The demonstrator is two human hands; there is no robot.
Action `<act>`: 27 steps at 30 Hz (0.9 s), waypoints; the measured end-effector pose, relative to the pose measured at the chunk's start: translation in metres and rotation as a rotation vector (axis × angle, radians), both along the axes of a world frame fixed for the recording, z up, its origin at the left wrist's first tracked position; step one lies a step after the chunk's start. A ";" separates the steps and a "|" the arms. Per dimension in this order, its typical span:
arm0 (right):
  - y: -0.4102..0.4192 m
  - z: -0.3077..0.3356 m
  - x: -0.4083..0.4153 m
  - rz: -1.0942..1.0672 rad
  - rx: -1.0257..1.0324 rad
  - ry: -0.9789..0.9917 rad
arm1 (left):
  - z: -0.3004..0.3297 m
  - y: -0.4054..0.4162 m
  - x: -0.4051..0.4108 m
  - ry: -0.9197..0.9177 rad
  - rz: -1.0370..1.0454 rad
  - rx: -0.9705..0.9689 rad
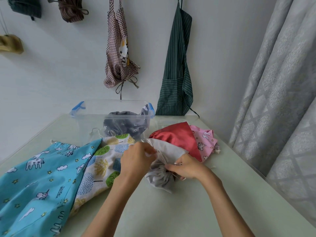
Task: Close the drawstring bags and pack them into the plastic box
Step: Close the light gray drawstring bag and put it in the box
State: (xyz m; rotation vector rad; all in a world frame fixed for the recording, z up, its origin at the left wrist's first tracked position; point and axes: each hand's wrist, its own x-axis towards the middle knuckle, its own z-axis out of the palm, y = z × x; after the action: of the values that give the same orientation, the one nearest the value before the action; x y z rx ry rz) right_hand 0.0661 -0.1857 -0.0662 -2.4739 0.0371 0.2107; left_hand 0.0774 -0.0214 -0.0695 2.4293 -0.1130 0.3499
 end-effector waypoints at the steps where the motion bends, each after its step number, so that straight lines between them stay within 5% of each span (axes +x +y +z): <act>1: 0.000 -0.001 0.000 0.001 0.017 0.000 | 0.003 -0.001 -0.002 -0.023 0.017 0.043; 11: 0.006 0.005 -0.004 0.103 0.031 0.038 | -0.012 -0.010 -0.001 -0.018 -0.066 0.132; 17: 0.000 0.008 -0.006 0.063 -0.072 -0.128 | -0.014 0.001 0.015 -0.039 -0.179 -0.156; 20: 0.002 0.012 -0.008 0.165 0.088 -0.135 | -0.005 0.002 0.009 -0.080 -0.221 -0.465; 24: 0.000 0.017 -0.004 0.221 0.211 -0.229 | 0.014 0.005 0.000 0.079 -0.370 -0.916; 27: -0.005 0.021 -0.007 0.276 0.254 -0.248 | 0.023 0.010 0.000 0.235 -0.450 -1.045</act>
State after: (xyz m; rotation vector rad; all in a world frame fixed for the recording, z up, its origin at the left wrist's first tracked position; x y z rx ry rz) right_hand 0.0588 -0.1908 -0.0455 -2.2265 -0.4135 0.0210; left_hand 0.0772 -0.0119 -0.0467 1.3404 -0.2832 -0.0888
